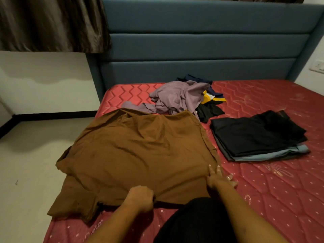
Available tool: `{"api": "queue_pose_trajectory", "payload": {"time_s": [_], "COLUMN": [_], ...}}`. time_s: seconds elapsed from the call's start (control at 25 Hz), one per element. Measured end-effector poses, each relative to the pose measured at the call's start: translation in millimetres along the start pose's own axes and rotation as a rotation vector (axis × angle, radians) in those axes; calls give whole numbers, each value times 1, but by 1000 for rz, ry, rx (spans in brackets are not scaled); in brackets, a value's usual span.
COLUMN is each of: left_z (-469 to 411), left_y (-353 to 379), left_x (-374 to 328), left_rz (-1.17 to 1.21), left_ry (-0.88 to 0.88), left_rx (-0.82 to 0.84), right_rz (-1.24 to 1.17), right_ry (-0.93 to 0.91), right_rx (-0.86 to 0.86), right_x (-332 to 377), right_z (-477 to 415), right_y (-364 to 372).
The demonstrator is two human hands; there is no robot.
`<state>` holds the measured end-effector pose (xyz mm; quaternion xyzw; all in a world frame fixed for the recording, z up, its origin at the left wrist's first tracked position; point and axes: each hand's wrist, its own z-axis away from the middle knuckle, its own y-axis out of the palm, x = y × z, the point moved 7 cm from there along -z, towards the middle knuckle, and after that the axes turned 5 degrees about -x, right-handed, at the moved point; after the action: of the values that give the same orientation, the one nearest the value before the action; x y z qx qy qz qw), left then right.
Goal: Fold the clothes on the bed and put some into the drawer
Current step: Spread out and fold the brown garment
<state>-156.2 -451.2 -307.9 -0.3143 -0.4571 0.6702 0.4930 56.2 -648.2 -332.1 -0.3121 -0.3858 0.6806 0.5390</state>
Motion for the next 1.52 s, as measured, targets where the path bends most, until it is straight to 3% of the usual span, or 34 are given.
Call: {"api": "queue_pose_trajectory", "payload": {"time_s": [0.08, 0.16, 0.2, 0.24, 0.28, 0.4, 0.48, 0.56, 0.64, 0.76, 0.84, 0.92, 1.04, 1.12, 1.24, 1.32, 1.4, 1.48, 1.52], "left_z": [-3, -5, -12, -27, -49, -112, -144, -182, -224, -299, -338, -357, -353, -343, -332, -325, -311, -297, -288], "left_y": [4, 5, -1, -12, -29, -90, -126, -144, -158, -164, -150, -139, -184, -216, -212, -188, -154, -113, -96], "left_x": [4, 12, 17, 24, 34, 85, 125, 163, 192, 214, 217, 223, 249, 289, 307, 295, 272, 249, 239], "left_rz": [158, 446, 597, 705, 795, 972, 831, 621, 412, 79, 7, -45, -65, 131, 247, 289, 266, 226, 252], "left_ry": [-26, -115, -137, -128, -101, -81, -80, -107, -128, -163, -141, -136, -194, -340, -374, -401, -305, -219, -222], "left_rx": [287, 598, 670, 633, 505, -184, -555, -736, -801, -591, -322, -213, -584, -734, -543, -505, -416, -249, -205], "right_rz": [84, 49, -24, -130, -224, -248, -68, 178, 356, 516, 492, 433, 283, 83, -187, -316, -65, 195, 211], "right_ry": [157, 129, 82, 31, -34, -354, -637, -724, -622, -430, -363, -323, -176, -75, -221, -269, -230, -210, -187], "right_rx": [-2, -77, -150, -230, -320, -610, -678, -593, -330, 153, 249, 181, -293, -465, -349, -155, 6, -134, -204], "right_x": [6, 38, 58, 76, 94, 154, 203, 241, 251, 234, 226, 216, 184, 171, 212, 228, 218, 206, 202], "right_z": [1, -9, -17, -25, -37, -80, -108, -144, -185, -227, -245, -268, -293, -293, -270, -253, -239, -242, -244], "right_y": [-30, -67, -84, -103, -125, -191, -217, -218, -202, -163, -165, -180, -235, -253, -227, -197, -167, -172, -179]}}
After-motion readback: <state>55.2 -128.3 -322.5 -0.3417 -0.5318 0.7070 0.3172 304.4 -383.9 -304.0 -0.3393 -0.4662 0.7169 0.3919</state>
